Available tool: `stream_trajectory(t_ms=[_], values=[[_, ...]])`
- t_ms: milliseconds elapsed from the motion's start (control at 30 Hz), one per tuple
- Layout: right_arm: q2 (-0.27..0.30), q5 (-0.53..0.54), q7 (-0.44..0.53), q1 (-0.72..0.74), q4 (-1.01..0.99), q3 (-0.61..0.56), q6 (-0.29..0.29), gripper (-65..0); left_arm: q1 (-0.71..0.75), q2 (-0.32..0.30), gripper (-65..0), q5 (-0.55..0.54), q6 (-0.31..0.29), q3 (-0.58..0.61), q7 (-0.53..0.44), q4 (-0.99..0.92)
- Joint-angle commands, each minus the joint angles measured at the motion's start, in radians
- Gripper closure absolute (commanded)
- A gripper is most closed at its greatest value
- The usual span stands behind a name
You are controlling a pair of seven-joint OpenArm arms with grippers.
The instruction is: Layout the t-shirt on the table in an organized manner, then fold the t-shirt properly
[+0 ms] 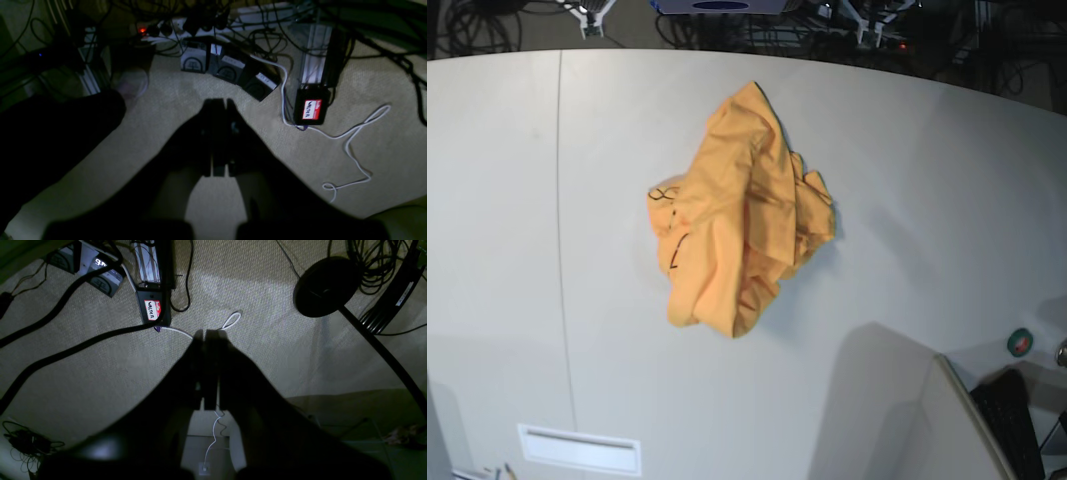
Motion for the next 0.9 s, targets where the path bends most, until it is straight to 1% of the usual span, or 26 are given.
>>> stream_trajectory(t_ms=[0,67,300,433,867], values=[[0.004,0.001,0.003,-0.006,0.001,0.004,-0.012,0.0,0.009,-0.005,0.0,-0.004,0.006,-0.001,-0.005,-0.001],[0.004,0.001,0.003,-0.006,0.006,0.004,-0.012,0.0,0.009,-0.005,0.0,-0.004,0.006,-0.001,-0.005,-0.001],[0.000,0.001,0.003,-0.032,0.130,0.006,-0.012,0.0,0.009,-0.004,0.0,0.000,0.006,0.007,-0.005,-0.001],[-0.009,0.001,0.001,-0.034,0.129,0.006,-0.012,0.0,0.009,-0.005,0.0,-0.004,0.006,-0.001,-0.005,-0.001],[-0.006,0.001,-0.005,-0.035,0.126,0.004,-0.012,0.0,0.010,-0.005,0.0,0.000,0.006,0.007,-0.005,-0.001]])
